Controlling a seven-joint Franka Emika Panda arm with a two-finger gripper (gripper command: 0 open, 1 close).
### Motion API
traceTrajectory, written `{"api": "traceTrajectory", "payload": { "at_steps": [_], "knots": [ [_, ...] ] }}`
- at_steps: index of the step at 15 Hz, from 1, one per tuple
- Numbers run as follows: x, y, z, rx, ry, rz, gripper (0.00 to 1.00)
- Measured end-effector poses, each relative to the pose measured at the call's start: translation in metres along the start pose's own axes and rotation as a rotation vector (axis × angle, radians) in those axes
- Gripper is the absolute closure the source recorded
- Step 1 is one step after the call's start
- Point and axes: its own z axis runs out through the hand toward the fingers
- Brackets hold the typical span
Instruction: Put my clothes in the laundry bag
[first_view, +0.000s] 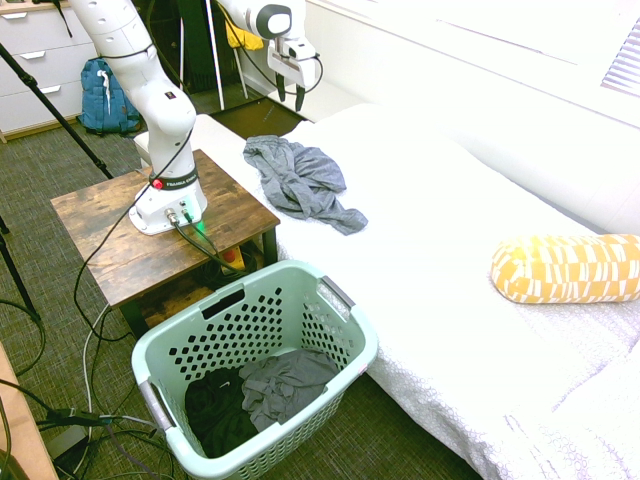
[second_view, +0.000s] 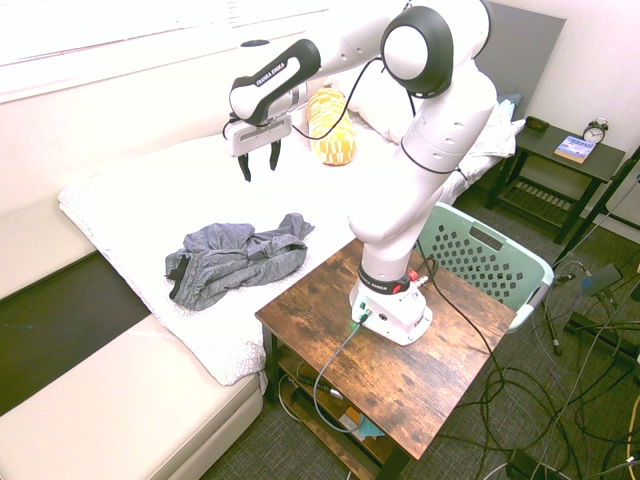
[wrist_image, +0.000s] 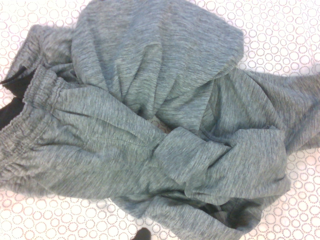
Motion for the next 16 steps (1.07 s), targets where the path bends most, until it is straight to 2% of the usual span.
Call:
{"api": "traceTrajectory", "payload": {
  "at_steps": [3,7,12,16],
  "knots": [
    [-0.001,-0.008,0.002,0.003,-0.003,-0.023,0.0],
    [-0.021,-0.101,0.033,0.014,-0.009,-0.15,0.0],
    [-0.067,-0.212,0.131,-0.086,-0.037,-0.233,0.0],
    [-0.093,-0.261,0.221,-0.179,0.015,-0.229,0.0]
  ]
}}
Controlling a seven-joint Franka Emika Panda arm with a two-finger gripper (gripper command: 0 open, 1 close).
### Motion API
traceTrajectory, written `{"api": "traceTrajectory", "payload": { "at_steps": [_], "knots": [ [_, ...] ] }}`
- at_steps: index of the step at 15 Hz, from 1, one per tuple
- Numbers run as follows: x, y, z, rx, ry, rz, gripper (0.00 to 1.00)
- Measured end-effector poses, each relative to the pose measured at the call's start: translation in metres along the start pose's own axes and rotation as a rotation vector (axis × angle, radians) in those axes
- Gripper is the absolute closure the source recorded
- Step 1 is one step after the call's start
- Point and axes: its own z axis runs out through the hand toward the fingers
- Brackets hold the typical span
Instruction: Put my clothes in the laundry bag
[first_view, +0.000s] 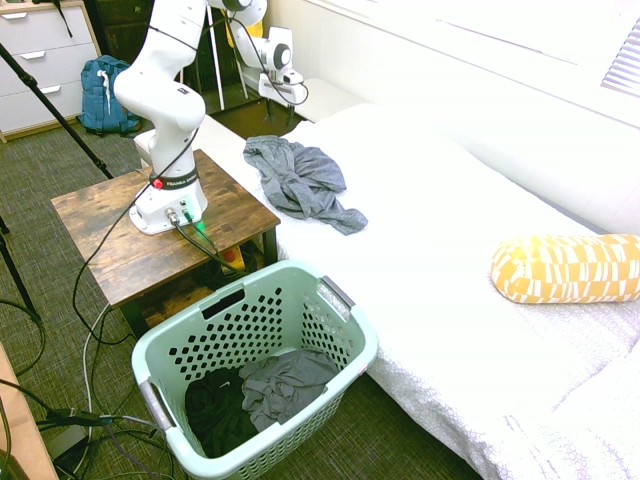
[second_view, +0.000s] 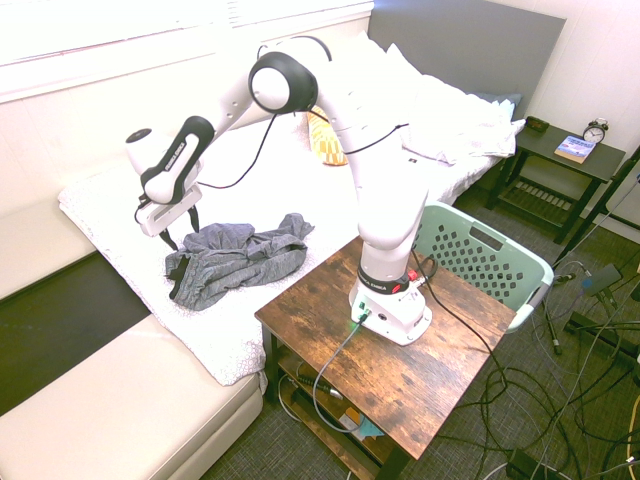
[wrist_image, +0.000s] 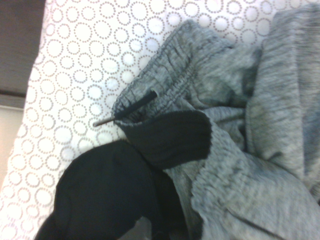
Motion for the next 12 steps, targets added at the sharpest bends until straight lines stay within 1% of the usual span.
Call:
{"api": "traceTrajectory", "payload": {
  "at_steps": [2,5,8,10,12],
  "knots": [
    [-0.011,-0.015,0.03,-0.046,0.021,0.022,0.0],
    [-0.013,-0.014,0.073,-0.156,0.069,0.034,0.0],
    [-0.007,0.002,0.109,-0.244,0.122,0.022,0.0],
    [-0.002,0.021,0.121,-0.34,0.167,0.026,0.0],
    [-0.005,0.043,0.135,-0.437,0.184,0.031,0.0]
  ]
}}
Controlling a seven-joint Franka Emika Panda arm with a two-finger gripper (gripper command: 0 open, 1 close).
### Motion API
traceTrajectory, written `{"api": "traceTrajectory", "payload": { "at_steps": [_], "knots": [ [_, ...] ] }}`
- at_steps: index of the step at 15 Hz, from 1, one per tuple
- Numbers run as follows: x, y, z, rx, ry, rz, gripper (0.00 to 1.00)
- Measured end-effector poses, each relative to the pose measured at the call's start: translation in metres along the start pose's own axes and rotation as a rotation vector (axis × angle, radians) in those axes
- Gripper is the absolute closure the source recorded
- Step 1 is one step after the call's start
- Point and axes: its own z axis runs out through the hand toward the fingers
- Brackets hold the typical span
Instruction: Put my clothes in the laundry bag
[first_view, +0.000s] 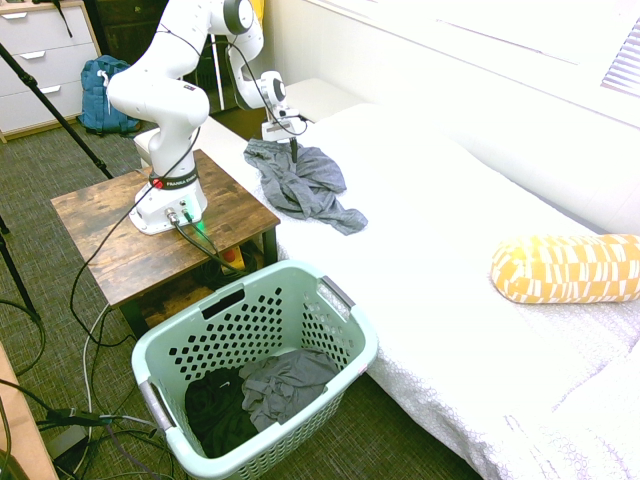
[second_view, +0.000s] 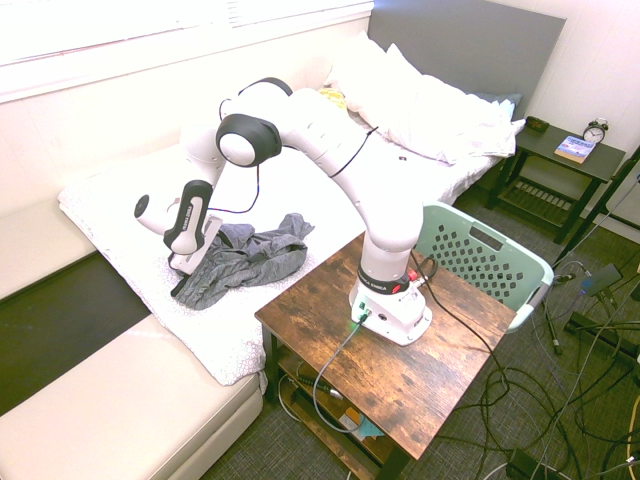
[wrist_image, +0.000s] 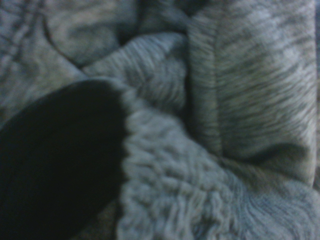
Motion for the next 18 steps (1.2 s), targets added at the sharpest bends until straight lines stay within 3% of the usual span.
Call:
{"api": "traceTrajectory", "payload": {
  "at_steps": [1,2,9,18],
  "knots": [
    [-0.004,0.007,0.011,-0.031,0.002,0.003,0.0],
    [-0.006,0.014,0.021,-0.054,0.002,0.007,1.0],
    [0.004,0.049,0.044,-0.015,-0.012,0.068,1.0],
    [-0.012,0.045,0.047,0.046,-0.058,0.092,1.0]
  ]
}}
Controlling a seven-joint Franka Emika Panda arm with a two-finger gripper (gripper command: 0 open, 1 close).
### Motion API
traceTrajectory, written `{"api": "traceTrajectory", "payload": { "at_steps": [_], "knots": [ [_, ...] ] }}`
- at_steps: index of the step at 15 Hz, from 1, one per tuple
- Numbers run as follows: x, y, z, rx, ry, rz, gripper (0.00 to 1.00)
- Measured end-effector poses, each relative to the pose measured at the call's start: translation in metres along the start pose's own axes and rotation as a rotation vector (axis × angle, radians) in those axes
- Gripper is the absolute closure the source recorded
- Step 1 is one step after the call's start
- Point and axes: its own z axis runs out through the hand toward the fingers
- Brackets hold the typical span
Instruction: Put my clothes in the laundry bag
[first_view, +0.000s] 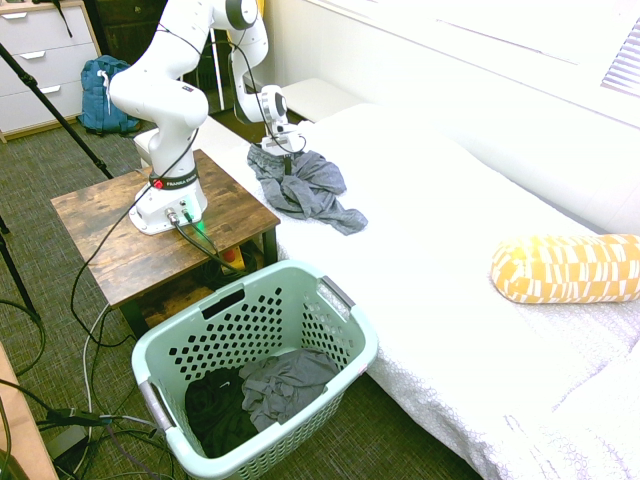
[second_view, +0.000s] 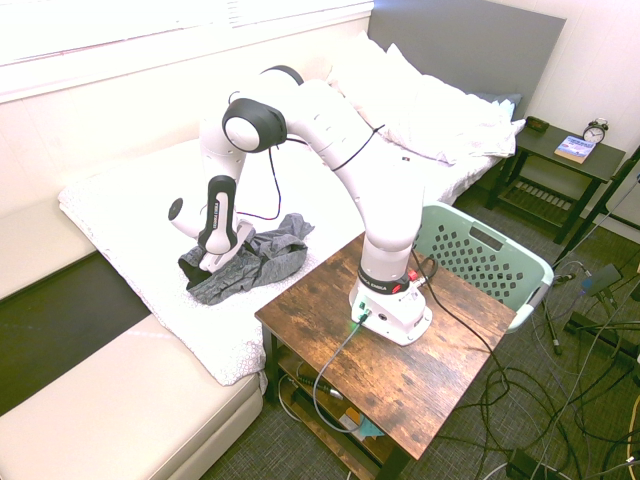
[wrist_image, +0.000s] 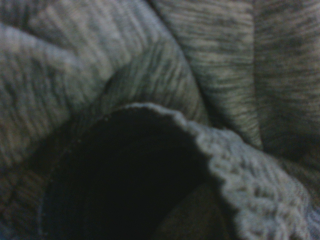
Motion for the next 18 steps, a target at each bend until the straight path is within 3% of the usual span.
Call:
{"api": "traceTrajectory", "payload": {
  "at_steps": [8,11,15,18],
  "knots": [
    [0.019,-0.014,-0.027,0.019,-0.051,-0.025,1.0],
    [0.036,-0.006,-0.044,-0.043,-0.12,-0.076,1.0],
    [0.083,0.036,-0.08,-0.183,-0.197,-0.197,1.0],
    [0.142,0.12,-0.156,-0.3,-0.251,-0.354,1.0]
  ]
}}
